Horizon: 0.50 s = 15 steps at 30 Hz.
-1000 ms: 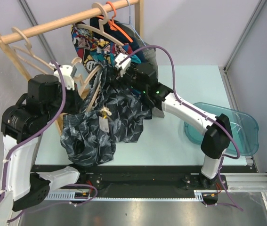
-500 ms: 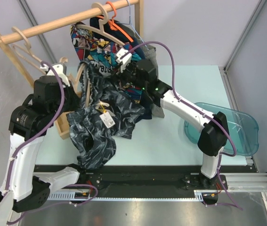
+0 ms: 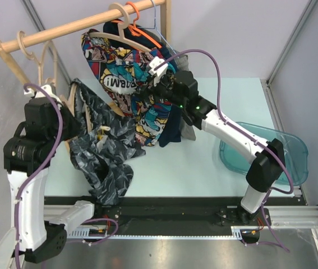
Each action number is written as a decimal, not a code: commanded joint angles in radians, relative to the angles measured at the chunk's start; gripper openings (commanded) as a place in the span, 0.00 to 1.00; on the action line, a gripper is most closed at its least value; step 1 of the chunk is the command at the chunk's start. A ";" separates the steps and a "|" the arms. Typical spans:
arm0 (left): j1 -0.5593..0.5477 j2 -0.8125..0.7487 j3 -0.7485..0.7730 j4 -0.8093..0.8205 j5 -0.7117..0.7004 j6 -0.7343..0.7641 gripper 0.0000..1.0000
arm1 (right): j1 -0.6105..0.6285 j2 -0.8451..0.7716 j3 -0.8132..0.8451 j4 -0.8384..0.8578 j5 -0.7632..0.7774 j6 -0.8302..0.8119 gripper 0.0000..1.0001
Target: Place the shorts on the hanger
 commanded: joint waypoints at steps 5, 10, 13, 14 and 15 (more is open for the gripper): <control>-0.122 0.103 0.117 0.261 -0.030 -0.110 0.00 | -0.021 -0.119 -0.033 0.023 0.010 -0.001 0.98; -0.122 0.175 0.235 0.326 -0.087 -0.098 0.01 | -0.020 -0.205 -0.079 0.011 0.002 -0.002 1.00; -0.122 0.171 0.238 0.403 -0.096 -0.075 0.00 | -0.018 -0.248 -0.093 -0.011 0.008 0.001 1.00; -0.123 0.177 0.246 0.412 -0.099 -0.057 0.00 | -0.018 -0.256 -0.098 -0.020 0.016 -0.001 1.00; -0.125 0.183 0.253 0.420 -0.104 -0.049 0.00 | -0.018 -0.263 -0.104 -0.023 0.018 -0.002 1.00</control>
